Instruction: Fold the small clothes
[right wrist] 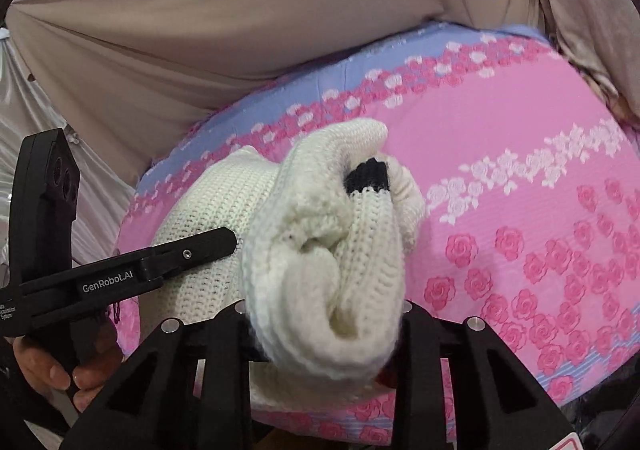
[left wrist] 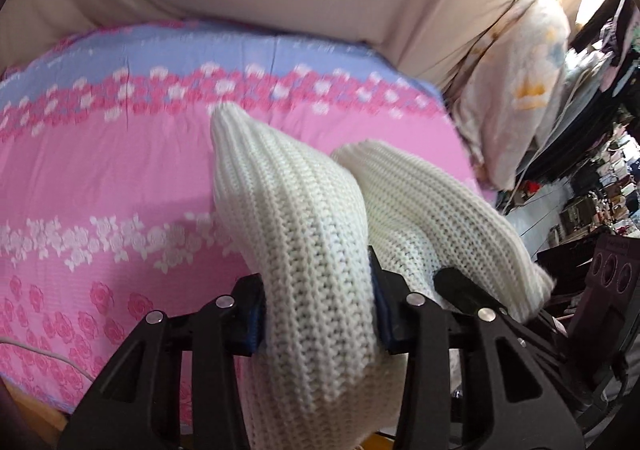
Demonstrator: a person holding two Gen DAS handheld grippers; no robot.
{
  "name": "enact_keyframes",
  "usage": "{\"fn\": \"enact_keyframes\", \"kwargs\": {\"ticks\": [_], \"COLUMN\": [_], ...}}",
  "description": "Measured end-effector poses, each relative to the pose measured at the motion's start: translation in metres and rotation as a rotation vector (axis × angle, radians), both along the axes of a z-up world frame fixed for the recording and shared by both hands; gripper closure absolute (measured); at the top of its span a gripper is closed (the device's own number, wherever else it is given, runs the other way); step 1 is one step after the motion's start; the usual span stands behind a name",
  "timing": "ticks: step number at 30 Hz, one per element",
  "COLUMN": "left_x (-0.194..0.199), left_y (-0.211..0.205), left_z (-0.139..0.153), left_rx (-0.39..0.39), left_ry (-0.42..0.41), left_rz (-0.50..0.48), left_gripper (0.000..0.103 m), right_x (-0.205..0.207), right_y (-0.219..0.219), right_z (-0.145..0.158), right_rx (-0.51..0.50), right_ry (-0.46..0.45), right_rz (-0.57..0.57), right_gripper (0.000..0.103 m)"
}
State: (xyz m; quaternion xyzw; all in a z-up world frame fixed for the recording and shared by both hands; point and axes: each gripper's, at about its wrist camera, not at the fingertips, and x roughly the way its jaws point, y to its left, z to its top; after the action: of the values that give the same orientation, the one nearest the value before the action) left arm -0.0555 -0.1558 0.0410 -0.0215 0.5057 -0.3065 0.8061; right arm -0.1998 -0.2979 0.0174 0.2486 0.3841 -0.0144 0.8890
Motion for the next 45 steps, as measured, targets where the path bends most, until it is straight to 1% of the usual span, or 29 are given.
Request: {"fn": "enact_keyframes", "kwargs": {"ticks": [3,6,11,14,16,18,19,21,22,23,24,25,26,28,29,30,31,33,34,35,37,38,39,40,41,42,43,44,45], "left_x": [-0.006,-0.011,-0.01,-0.002,0.006,0.02,0.025,0.041,0.048,0.056,0.062,0.068,0.069,0.065,0.061,0.059,0.06,0.072,0.077,0.086,0.1,0.108,0.112,0.111,0.111,0.112,0.111,0.111,0.109], "left_y": [0.013,0.032,0.078,0.106,0.123,0.145,0.156,0.177,0.19,0.204,0.215,0.229,0.247,0.275,0.291,0.301,0.306,0.311,0.31,0.309,0.302,0.3,0.296,0.294,0.29,0.286,0.283,0.279,0.275], "left_z": [0.033,0.065,0.108,0.122,0.122,0.115,0.108,0.079,0.058,0.023,-0.008,-0.045,-0.088,-0.133,-0.14,-0.138,-0.134,-0.13,-0.13,-0.135,-0.148,-0.159,-0.168,-0.17,-0.17,-0.165,-0.156,-0.142,-0.131], "left_rx": [-0.037,-0.055,-0.079,-0.092,-0.089,-0.097,-0.101,-0.061,-0.038,0.009,0.059,0.123,0.17,0.202,0.152,0.112,0.09,0.046,0.039,0.032,0.012,-0.001,0.005,0.011,0.021,0.022,0.009,-0.013,-0.033], "left_ry": [-0.072,-0.152,-0.285,-0.334,-0.351,-0.355,-0.351,-0.292,-0.269,-0.235,-0.186,-0.113,-0.014,0.121,0.158,0.162,0.161,0.167,0.167,0.175,0.227,0.261,0.278,0.273,0.255,0.242,0.23,0.208,0.189], "left_rz": [-0.01,-0.019,0.003,0.021,0.047,0.089,0.101,0.131,0.146,0.168,0.181,0.193,0.218,0.259,0.277,0.291,0.293,0.28,0.278,0.279,0.264,0.261,0.261,0.257,0.237,0.219,0.201,0.181,0.163], "left_gripper": [0.063,0.063,0.063,0.064,0.066,0.066,0.066,0.066,0.066,0.066,0.065,0.066,0.068,0.073,0.071,0.07,0.07,0.062,0.049,0.04,0.037,0.037,0.038,0.043,0.052,0.058,0.067,0.07,0.071], "right_x": [-0.006,-0.009,0.003,0.019,0.034,0.052,0.061,0.081,0.09,0.101,0.112,0.123,0.13,0.136,0.132,0.126,0.118,0.115,0.119,0.126,0.149,0.163,0.175,0.185,0.188,0.189,0.187,0.185,0.181], "right_y": [0.003,0.017,0.065,0.091,0.109,0.124,0.13,0.143,0.148,0.155,0.162,0.169,0.178,0.191,0.194,0.193,0.193,0.193,0.191,0.189,0.184,0.182,0.183,0.183,0.181,0.179,0.177,0.176,0.178], "right_z": [0.034,0.066,0.11,0.126,0.132,0.13,0.125,0.105,0.091,0.071,0.045,0.009,-0.028,-0.099,-0.118,-0.125,-0.121,-0.103,-0.096,-0.094,-0.102,-0.113,-0.127,-0.139,-0.146,-0.147,-0.141,-0.131,-0.117], "right_rx": [-0.036,-0.058,-0.109,-0.112,-0.132,-0.118,-0.103,-0.109,-0.105,-0.087,-0.064,-0.056,-0.052,-0.027,0.011,0.037,0.043,0.0,-0.013,-0.019,-0.014,0.004,0.032,0.07,0.113,0.139,0.149,0.142,0.124], "right_ry": [-0.088,-0.176,-0.309,-0.382,-0.402,-0.404,-0.399,-0.359,-0.323,-0.272,-0.208,-0.117,-0.017,0.202,0.269,0.287,0.262,0.21,0.191,0.179,0.194,0.227,0.279,0.321,0.328,0.315,0.292,0.266,0.223], "right_rz": [-0.001,0.008,0.052,0.102,0.125,0.15,0.162,0.185,0.195,0.216,0.25,0.281,0.317,0.359,0.359,0.34,0.32,0.271,0.24,0.215,0.183,0.18,0.18,0.176,0.167,0.161,0.164,0.163,0.165], "right_gripper": [0.076,0.077,0.079,0.081,0.081,0.082,0.082,0.082,0.082,0.081,0.08,0.077,0.071,0.072,0.072,0.072,0.068,0.06,0.047,0.039,0.037,0.035,0.035,0.033,0.037,0.043,0.064,0.07,0.072]}}
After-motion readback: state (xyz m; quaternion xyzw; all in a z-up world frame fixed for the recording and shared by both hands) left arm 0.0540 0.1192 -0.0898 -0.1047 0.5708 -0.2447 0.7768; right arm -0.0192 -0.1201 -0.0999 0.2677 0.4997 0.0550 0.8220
